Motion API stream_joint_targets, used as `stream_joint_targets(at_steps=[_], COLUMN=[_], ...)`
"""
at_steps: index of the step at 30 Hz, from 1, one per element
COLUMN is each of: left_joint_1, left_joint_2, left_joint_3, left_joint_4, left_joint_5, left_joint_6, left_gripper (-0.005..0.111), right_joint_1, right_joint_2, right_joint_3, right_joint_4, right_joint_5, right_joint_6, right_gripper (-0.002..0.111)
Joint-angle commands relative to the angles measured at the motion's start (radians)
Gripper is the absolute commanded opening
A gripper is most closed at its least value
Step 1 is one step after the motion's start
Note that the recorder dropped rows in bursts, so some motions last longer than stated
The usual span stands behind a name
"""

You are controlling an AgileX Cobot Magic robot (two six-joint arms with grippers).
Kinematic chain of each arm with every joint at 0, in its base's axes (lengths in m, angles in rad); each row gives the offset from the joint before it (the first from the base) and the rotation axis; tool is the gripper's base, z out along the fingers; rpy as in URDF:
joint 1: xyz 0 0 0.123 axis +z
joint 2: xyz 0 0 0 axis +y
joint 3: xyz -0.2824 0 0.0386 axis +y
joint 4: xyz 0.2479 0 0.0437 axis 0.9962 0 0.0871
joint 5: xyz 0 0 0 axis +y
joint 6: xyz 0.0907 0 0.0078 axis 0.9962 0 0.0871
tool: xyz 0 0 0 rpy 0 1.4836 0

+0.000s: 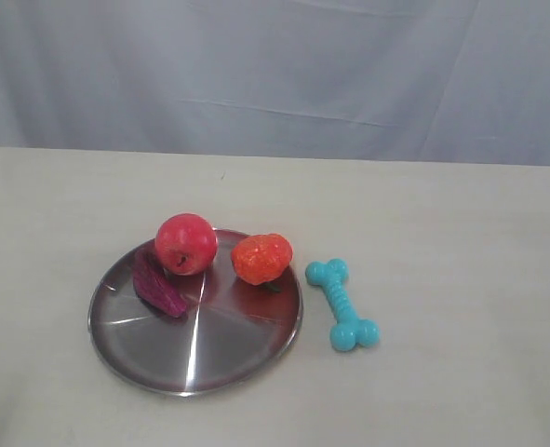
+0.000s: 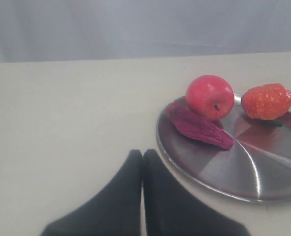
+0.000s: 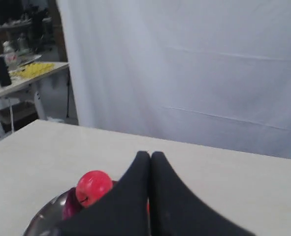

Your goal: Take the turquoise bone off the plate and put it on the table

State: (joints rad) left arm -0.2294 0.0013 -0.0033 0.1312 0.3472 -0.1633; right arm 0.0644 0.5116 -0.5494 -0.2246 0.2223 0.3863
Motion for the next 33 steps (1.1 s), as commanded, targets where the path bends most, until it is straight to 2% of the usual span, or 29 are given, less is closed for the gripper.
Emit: stream_joint_targets(at_steps=[1,9,14,20,26,33], left_joint_1=[-0.003,-0.003,-0.003,-0.003,-0.003,-0.003], left_joint_2=[-0.001,-0.001,-0.001,-0.001,-0.001,-0.001], left_joint_3=[0.003,0.003,0.003,0.003,0.003,0.003], left_joint_4=[0.000,0.000,0.000,0.000,0.000,0.000], left_joint_5=[-0.001,-0.001,-0.001,-0.001,-0.001,-0.001], left_joint_6=[-0.002,-0.002,-0.002,-0.002,-0.002,-0.002], left_gripper=[0.000,0.000,0.000,0.000,0.000,0.000], right_joint_1=[-0.134,-0.304,-0.363,-0.365,-0.365,-0.365], right_joint_2=[-0.106,-0.287,-0.347,-0.373,-0.481,-0.512], right_joint_3=[0.109,0.360,0.549,0.549,0.549,0.549], right_joint_4=[0.044,0.044,0.044,0.040,0.040,0.040], right_joint_5=[-0.072,-0.210,-0.406,-0.297,-0.053,0.126], right_joint_6=[-0.006,0.003,0.001,-0.010,-0.021,-0.044], right_gripper=[0.000,0.000,0.000,0.000,0.000,0.000])
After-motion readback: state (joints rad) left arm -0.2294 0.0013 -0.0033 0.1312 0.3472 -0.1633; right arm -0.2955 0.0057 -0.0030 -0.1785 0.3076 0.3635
